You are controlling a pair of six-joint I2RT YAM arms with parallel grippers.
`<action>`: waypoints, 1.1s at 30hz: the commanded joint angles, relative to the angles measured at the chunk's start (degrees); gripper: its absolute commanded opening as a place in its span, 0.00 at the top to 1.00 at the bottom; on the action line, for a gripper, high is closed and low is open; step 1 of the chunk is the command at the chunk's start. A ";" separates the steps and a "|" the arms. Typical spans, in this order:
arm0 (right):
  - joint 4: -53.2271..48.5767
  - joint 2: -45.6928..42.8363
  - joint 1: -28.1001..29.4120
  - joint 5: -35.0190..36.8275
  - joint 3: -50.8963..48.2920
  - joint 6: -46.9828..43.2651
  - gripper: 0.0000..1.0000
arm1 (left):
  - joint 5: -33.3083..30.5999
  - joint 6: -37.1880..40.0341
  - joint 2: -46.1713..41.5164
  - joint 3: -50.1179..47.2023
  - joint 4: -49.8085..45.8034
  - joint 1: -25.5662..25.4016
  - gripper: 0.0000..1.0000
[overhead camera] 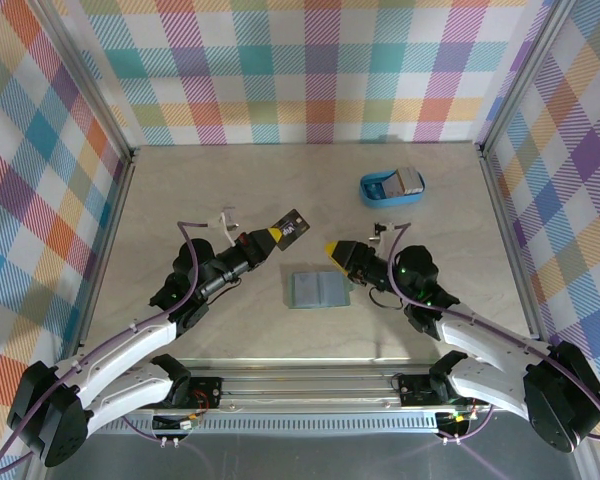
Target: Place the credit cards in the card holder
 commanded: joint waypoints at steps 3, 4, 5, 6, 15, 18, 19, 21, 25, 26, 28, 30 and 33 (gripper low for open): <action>6.19 0.38 -0.06 0.61 0.78 7.70 0.40 | -1.11 2.59 0.45 -0.20 4.20 -0.72 1.00; 6.63 0.80 0.02 0.61 1.11 8.19 0.40 | -1.55 2.69 0.35 -0.07 3.83 -0.80 1.00; 7.07 1.47 0.11 0.61 1.50 8.53 0.40 | -2.16 2.71 0.31 0.10 3.38 -0.81 1.00; 7.68 2.12 0.09 0.59 1.84 8.82 0.40 | -2.57 2.73 0.15 0.11 3.31 -0.81 1.00; 17.16 9.09 2.08 0.02 3.71 9.77 0.46 | -0.96 1.54 2.29 1.35 5.31 -1.71 1.00; 16.50 10.58 3.13 -0.61 5.76 7.96 0.47 | -0.06 1.80 2.93 3.03 1.62 -2.79 1.00; 16.01 10.92 3.55 -0.46 6.33 7.21 0.48 | 0.30 1.74 3.17 3.18 1.15 -2.92 1.00; 16.98 11.73 4.42 0.32 7.01 6.09 0.51 | 0.91 0.69 3.61 2.57 2.45 -3.09 1.00; 17.97 13.40 5.33 1.88 7.41 7.48 0.57 | 0.74 -1.59 3.66 0.71 6.85 -3.34 1.00; 18.32 13.76 5.54 2.18 7.42 7.52 0.58 | 0.66 -2.00 3.74 0.48 7.02 -3.38 1.00; 17.97 14.16 5.81 2.38 7.56 7.84 0.59 | 0.81 -2.58 3.60 0.05 7.13 -3.49 1.00; 17.39 14.16 6.04 2.42 7.61 8.11 0.59 | 0.59 -2.51 3.13 -0.40 7.38 -3.67 1.00; 17.11 13.90 6.69 3.37 7.17 7.93 0.59 | -0.29 -2.33 2.35 -1.02 7.09 -3.80 1.00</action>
